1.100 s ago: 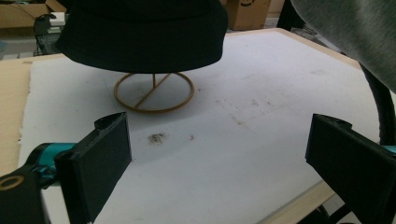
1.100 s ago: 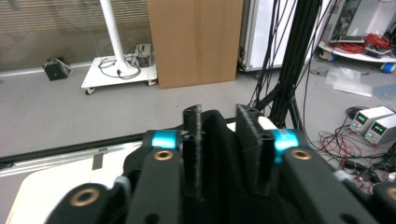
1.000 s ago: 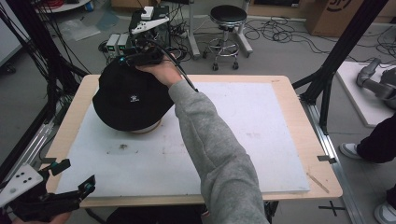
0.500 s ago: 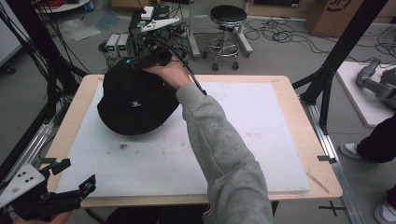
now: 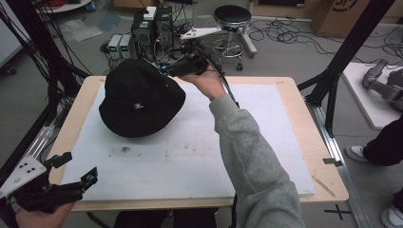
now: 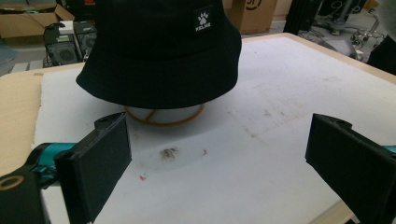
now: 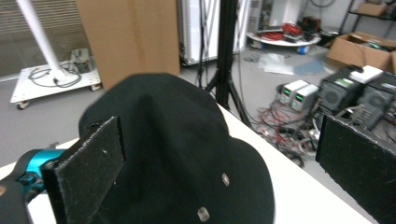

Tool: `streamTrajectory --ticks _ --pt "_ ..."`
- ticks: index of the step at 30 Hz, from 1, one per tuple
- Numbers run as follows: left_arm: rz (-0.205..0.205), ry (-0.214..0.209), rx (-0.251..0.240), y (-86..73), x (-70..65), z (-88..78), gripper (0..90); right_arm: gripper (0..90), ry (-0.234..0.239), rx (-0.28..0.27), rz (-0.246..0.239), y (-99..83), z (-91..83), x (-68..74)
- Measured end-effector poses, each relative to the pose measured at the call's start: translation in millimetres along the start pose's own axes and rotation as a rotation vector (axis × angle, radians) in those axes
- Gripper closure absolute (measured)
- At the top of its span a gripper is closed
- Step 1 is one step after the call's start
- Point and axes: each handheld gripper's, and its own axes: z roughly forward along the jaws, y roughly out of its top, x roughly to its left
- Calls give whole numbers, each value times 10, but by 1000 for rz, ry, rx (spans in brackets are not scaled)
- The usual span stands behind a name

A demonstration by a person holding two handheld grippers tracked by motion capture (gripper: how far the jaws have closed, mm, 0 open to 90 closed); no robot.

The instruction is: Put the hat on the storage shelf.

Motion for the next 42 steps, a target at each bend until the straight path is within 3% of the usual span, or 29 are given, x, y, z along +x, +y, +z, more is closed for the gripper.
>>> streamTrajectory --ticks 8,12,15,30,42 --pt "-15 8 -8 60 83 132 72 10 -50 -27 -4 -130 -446 -103" --pt "-16 9 -4 75 98 204 73 10 -100 5 16 -187 -622 -147" --pt "-22 9 -4 77 115 239 72 10 -105 -29 12 -265 -781 -177" --pt "-28 11 1 118 145 399 72 10 -228 -23 77 -711 -1424 -333" --pt "-42 19 -7 146 180 465 72 11 -310 -45 111 -1065 -1878 -328"
